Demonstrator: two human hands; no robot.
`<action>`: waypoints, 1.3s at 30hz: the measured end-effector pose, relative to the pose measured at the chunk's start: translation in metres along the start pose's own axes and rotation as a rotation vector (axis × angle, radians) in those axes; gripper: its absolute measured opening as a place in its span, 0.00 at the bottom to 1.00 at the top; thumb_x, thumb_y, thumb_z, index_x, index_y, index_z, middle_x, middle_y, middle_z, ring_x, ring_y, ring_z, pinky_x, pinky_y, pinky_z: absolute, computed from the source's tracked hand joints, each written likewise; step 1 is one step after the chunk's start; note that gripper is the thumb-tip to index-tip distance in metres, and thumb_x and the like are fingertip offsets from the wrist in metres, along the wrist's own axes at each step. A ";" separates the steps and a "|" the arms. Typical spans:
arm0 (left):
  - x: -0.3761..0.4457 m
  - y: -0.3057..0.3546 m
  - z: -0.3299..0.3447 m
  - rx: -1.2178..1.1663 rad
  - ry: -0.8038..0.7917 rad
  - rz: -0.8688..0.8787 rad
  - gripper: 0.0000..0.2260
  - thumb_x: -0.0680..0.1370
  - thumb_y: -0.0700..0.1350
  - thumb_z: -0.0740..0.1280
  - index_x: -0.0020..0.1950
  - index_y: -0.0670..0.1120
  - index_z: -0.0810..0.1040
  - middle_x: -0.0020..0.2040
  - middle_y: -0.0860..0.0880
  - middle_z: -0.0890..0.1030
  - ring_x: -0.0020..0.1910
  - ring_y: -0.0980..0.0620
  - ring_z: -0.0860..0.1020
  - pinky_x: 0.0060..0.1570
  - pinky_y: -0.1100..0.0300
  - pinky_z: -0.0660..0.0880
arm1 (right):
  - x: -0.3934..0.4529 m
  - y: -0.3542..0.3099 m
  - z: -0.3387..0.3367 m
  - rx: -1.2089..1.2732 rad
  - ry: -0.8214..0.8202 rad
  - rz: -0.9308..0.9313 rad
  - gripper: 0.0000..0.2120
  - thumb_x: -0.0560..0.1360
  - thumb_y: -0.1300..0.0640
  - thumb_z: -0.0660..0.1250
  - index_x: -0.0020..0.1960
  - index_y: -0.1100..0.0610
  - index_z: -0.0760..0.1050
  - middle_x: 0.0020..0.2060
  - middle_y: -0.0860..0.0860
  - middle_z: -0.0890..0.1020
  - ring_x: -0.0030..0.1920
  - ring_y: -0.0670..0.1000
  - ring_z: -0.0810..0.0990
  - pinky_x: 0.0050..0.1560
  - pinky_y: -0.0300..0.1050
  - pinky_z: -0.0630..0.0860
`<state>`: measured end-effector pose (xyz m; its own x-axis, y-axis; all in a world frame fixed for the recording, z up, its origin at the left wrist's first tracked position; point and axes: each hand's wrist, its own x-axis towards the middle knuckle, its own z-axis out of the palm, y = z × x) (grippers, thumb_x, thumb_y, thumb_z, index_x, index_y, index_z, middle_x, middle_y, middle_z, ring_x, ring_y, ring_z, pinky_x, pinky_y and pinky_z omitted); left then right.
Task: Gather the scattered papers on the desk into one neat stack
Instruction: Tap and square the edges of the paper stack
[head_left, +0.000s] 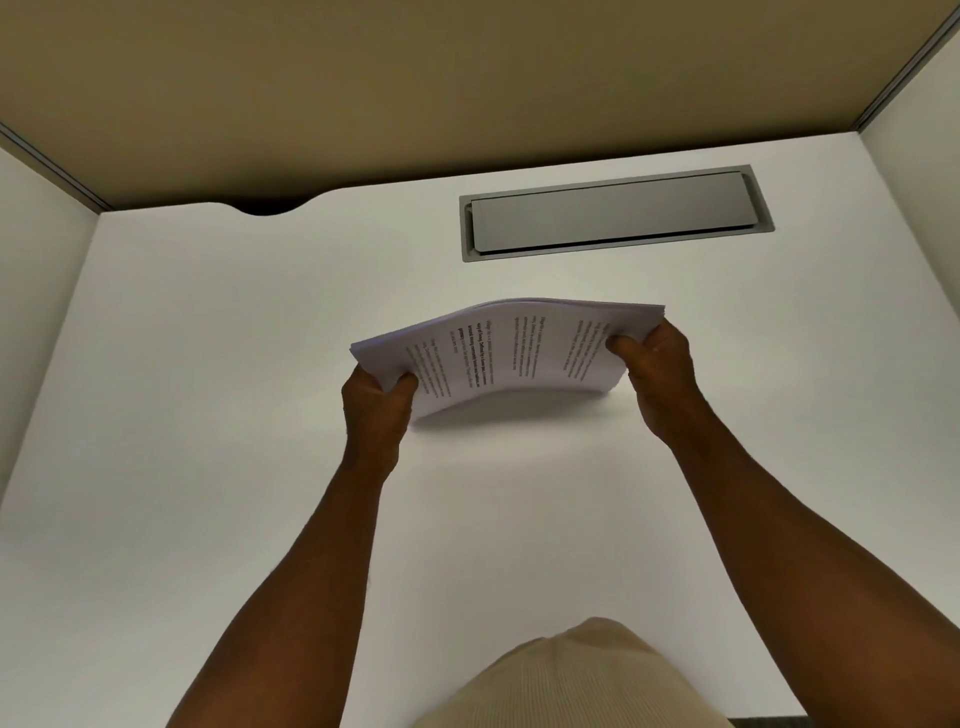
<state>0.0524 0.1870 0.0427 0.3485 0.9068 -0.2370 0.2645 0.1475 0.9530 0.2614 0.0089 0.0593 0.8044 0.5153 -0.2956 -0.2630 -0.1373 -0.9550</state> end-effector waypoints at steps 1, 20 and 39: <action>-0.002 -0.004 0.001 0.007 -0.005 -0.026 0.15 0.75 0.31 0.66 0.57 0.47 0.75 0.48 0.51 0.80 0.49 0.52 0.79 0.44 0.66 0.77 | -0.001 0.006 0.000 -0.013 -0.017 0.031 0.16 0.75 0.72 0.62 0.49 0.51 0.76 0.44 0.49 0.81 0.45 0.48 0.80 0.43 0.39 0.76; 0.001 -0.015 0.005 -0.009 -0.019 -0.085 0.16 0.74 0.31 0.68 0.56 0.48 0.75 0.52 0.46 0.80 0.53 0.46 0.79 0.57 0.51 0.77 | 0.002 0.015 -0.002 -0.063 0.007 0.113 0.15 0.73 0.73 0.60 0.51 0.55 0.75 0.42 0.48 0.81 0.41 0.48 0.78 0.36 0.32 0.74; 0.005 -0.016 -0.002 -0.011 -0.068 -0.070 0.13 0.75 0.33 0.69 0.56 0.47 0.76 0.47 0.51 0.81 0.48 0.55 0.79 0.50 0.62 0.75 | 0.005 0.019 -0.004 -0.052 0.015 0.100 0.19 0.73 0.74 0.60 0.45 0.51 0.76 0.42 0.49 0.81 0.44 0.48 0.79 0.43 0.39 0.74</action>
<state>0.0481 0.1894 0.0263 0.3898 0.8651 -0.3155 0.2806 0.2147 0.9355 0.2625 0.0060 0.0393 0.7838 0.4839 -0.3893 -0.3144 -0.2313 -0.9207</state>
